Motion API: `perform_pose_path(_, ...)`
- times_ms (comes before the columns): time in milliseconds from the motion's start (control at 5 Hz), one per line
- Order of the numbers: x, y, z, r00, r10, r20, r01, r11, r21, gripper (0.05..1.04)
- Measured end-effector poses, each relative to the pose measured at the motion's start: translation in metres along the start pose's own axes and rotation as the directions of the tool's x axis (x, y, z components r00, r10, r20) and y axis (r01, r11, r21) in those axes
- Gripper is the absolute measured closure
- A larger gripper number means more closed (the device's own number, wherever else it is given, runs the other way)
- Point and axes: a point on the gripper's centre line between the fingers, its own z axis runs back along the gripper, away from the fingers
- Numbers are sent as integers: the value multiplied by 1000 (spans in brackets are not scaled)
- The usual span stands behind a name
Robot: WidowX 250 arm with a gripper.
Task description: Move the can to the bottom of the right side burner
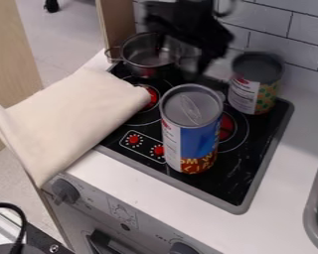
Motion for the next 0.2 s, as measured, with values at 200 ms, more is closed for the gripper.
perform_pose_path(200, 5, 18, -2, 1000, 31, -7, -31, 999, -31, 82)
